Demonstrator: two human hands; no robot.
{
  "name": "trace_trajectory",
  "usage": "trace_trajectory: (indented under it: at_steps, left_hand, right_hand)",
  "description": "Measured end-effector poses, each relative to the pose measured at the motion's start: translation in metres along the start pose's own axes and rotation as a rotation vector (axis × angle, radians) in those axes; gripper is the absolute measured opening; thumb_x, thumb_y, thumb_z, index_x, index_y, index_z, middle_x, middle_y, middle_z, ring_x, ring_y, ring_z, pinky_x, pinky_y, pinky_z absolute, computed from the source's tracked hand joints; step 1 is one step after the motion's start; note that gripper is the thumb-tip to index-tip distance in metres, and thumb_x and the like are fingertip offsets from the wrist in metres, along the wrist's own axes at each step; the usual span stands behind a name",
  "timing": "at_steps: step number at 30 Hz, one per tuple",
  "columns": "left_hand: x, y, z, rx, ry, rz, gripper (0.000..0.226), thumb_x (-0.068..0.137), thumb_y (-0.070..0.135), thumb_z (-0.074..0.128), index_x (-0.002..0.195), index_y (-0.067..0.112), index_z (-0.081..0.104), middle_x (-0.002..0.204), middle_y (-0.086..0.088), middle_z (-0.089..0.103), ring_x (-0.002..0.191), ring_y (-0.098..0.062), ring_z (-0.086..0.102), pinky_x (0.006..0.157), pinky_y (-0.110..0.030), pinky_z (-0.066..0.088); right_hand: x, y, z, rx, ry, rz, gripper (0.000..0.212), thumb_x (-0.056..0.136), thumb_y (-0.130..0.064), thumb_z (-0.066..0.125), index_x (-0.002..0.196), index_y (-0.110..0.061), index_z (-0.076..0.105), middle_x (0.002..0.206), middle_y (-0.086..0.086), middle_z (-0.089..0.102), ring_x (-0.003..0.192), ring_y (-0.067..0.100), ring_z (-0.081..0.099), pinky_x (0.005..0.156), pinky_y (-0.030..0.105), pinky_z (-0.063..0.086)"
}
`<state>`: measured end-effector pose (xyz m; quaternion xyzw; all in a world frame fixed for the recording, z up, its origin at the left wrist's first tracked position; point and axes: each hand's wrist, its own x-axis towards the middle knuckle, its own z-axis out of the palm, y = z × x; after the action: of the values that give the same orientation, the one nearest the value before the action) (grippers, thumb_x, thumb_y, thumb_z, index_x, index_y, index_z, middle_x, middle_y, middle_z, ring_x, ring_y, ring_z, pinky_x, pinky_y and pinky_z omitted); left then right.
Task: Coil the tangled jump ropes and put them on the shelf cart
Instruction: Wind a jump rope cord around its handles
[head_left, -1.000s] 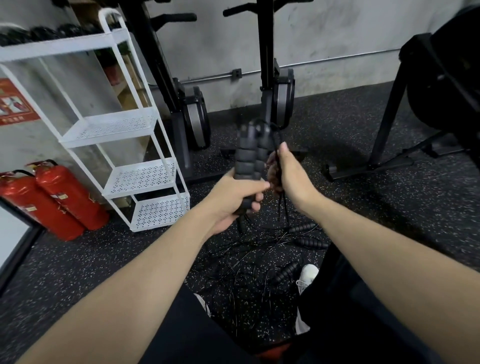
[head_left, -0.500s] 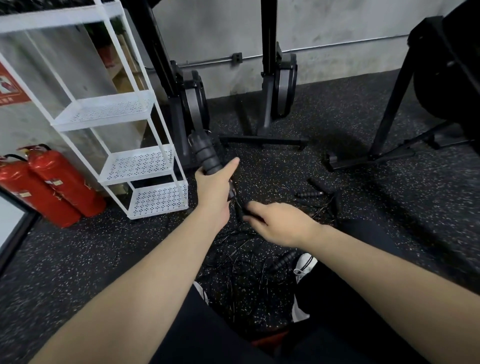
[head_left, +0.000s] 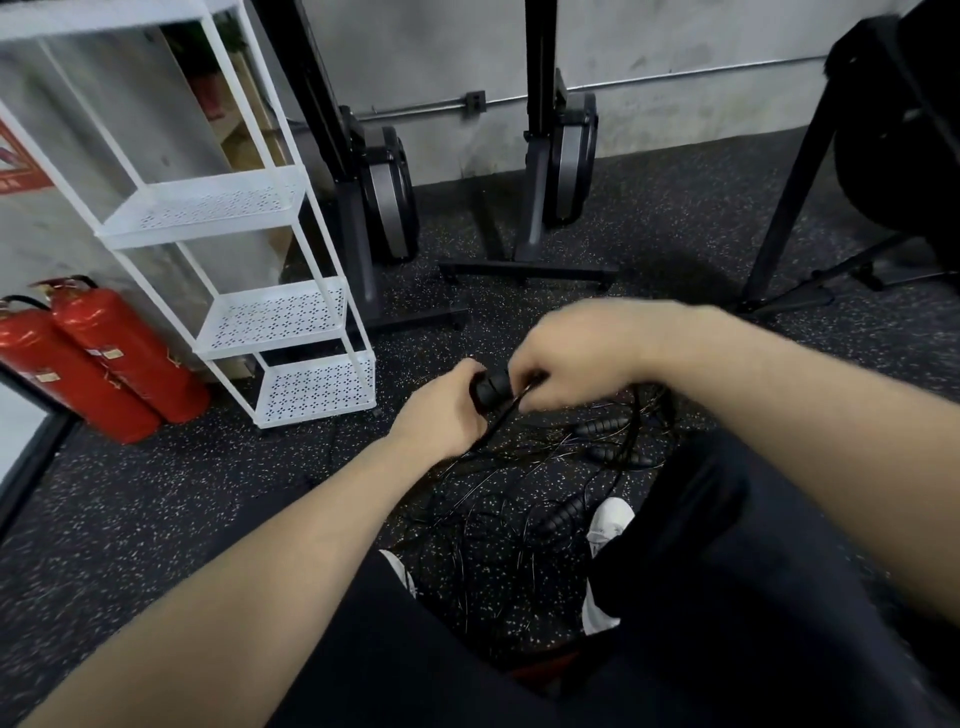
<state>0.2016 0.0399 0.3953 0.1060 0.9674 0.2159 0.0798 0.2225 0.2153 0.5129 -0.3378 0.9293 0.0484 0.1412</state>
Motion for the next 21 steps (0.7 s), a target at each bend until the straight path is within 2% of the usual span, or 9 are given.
trace_trajectory:
  at_steps: [3, 5, 7, 11, 13, 15, 17, 19, 21]
  left_hand:
    - [-0.007, 0.003, -0.013, 0.051, -0.060, 0.140, 0.041, 0.096, 0.022, 0.062, 0.133, 0.024, 0.045, 0.101, -0.006, 0.071, 0.084, -0.028, 0.064, 0.067, -0.033, 0.046]
    - [-0.011, 0.007, -0.018, 0.114, -0.157, 0.296, 0.043, 0.088, 0.019, 0.068, 0.121, 0.023, 0.041, 0.090, -0.003, 0.067, 0.079, -0.026, 0.065, 0.069, -0.040, 0.054]
    - [-0.015, 0.013, -0.020, 0.198, -0.185, 0.391, 0.051, 0.081, 0.021, 0.072, 0.122, 0.021, 0.042, 0.091, -0.001, 0.065, 0.080, -0.024, 0.066, 0.074, -0.044, 0.057]
    - [-0.023, 0.025, -0.029, 0.126, -0.083, 0.439, 0.063, 0.081, 0.022, 0.077, 0.134, 0.021, 0.042, 0.121, 0.000, 0.065, 0.102, -0.021, 0.064, 0.088, -0.037, 0.053]
    - [-0.030, 0.028, -0.036, 0.060, -0.041, 0.448, 0.056, 0.083, 0.021, 0.079, 0.124, 0.018, 0.041, 0.133, 0.003, 0.061, 0.109, -0.019, 0.062, 0.086, -0.031, 0.049]
    - [-0.038, 0.029, -0.041, -0.020, 0.026, 0.456, 0.052, 0.084, 0.020, 0.080, 0.115, 0.020, 0.038, 0.120, 0.010, 0.061, 0.099, -0.015, 0.061, 0.075, -0.020, 0.045]
    - [-0.045, 0.032, -0.041, -0.150, 0.075, 0.441, 0.055, 0.084, 0.014, 0.078, 0.120, 0.023, 0.037, 0.097, 0.016, 0.055, 0.081, -0.007, 0.056, 0.066, -0.013, 0.041]
    - [-0.050, 0.032, -0.037, -0.375, 0.122, 0.402, 0.067, 0.082, 0.007, 0.077, 0.125, 0.029, 0.030, 0.100, 0.010, 0.058, 0.084, -0.008, 0.060, 0.071, -0.015, 0.048]
    - [-0.048, 0.030, -0.032, -0.577, 0.217, 0.383, 0.081, 0.079, 0.000, 0.075, 0.133, 0.034, 0.027, 0.110, 0.008, 0.059, 0.095, -0.001, 0.062, 0.084, -0.017, 0.051]
  right_hand:
    - [-0.003, 0.012, -0.019, 0.104, 0.027, 0.009, 0.023, 0.092, -0.054, 0.065, 0.104, -0.037, 0.074, 0.087, -0.023, 0.066, 0.086, 0.005, 0.059, 0.078, 0.028, 0.048]
    - [-0.002, 0.017, -0.022, 0.232, 0.056, -0.004, 0.023, 0.086, -0.054, 0.072, 0.097, -0.034, 0.077, 0.087, -0.021, 0.070, 0.082, 0.001, 0.061, 0.073, 0.019, 0.047]
    - [0.001, 0.021, -0.023, 0.324, 0.109, 0.009, 0.024, 0.079, -0.053, 0.080, 0.088, -0.031, 0.078, 0.081, -0.016, 0.071, 0.078, 0.000, 0.061, 0.068, 0.019, 0.046]
    - [0.003, 0.035, -0.022, 0.438, 0.228, 0.045, 0.034, 0.067, -0.057, 0.084, 0.081, -0.026, 0.077, 0.079, -0.008, 0.072, 0.076, 0.014, 0.064, 0.075, 0.034, 0.052]
    - [0.001, 0.041, -0.019, 0.518, 0.284, 0.057, 0.048, 0.057, -0.066, 0.080, 0.076, -0.022, 0.074, 0.076, 0.001, 0.070, 0.070, 0.019, 0.061, 0.071, 0.034, 0.049]
    - [0.000, 0.048, -0.012, 0.646, 0.330, 0.069, 0.061, 0.050, -0.071, 0.077, 0.073, -0.014, 0.072, 0.074, 0.014, 0.064, 0.063, 0.017, 0.050, 0.065, 0.030, 0.041]
    - [0.001, 0.054, 0.001, 0.799, 0.394, 0.118, 0.066, 0.052, -0.067, 0.077, 0.073, -0.006, 0.069, 0.067, 0.014, 0.056, 0.061, 0.012, 0.046, 0.061, 0.024, 0.039]
    - [0.005, 0.057, 0.017, 0.934, 0.390, 0.139, 0.052, 0.066, -0.051, 0.081, 0.077, -0.002, 0.069, 0.069, 0.009, 0.062, 0.064, 0.013, 0.053, 0.065, 0.025, 0.047]
    - [0.012, 0.057, 0.039, 1.015, 0.417, 0.181, 0.016, 0.088, -0.024, 0.076, 0.075, -0.015, 0.075, 0.074, 0.008, 0.069, 0.070, 0.018, 0.057, 0.070, 0.040, 0.051]
